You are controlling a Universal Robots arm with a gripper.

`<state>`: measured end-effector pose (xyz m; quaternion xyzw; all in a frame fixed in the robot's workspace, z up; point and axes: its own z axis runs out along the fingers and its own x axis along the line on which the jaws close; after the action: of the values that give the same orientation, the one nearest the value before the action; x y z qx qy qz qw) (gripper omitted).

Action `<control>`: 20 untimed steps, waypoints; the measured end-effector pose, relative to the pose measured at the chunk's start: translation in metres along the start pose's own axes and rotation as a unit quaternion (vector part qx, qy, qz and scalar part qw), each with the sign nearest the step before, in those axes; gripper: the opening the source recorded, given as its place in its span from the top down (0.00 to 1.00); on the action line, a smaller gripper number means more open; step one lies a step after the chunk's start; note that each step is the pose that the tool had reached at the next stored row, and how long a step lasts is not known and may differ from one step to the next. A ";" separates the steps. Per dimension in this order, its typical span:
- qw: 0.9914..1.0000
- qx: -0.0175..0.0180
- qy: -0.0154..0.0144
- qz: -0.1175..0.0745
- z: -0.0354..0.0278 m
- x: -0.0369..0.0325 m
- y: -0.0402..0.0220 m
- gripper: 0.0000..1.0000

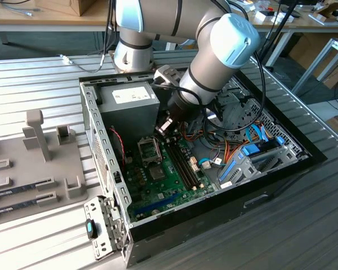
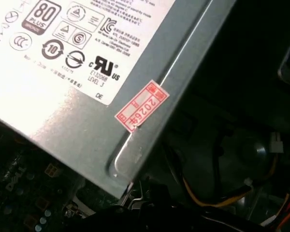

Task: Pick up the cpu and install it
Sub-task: 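Close the cpu cover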

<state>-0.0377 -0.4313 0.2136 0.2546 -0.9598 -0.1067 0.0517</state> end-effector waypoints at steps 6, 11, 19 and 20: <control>1.000 -0.008 -0.004 -0.004 0.0012 0.0009 0.0004 0.89; 1.000 -0.018 -0.009 -0.007 0.0030 0.0044 0.0009 0.89; 1.000 -0.019 -0.007 -0.017 0.0046 0.0073 -0.0023 0.89; 1.000 -0.018 -0.006 -0.020 0.0045 0.0079 -0.0027 0.89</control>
<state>-0.0440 -0.4367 0.2089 0.2722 -0.9526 -0.1270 0.0481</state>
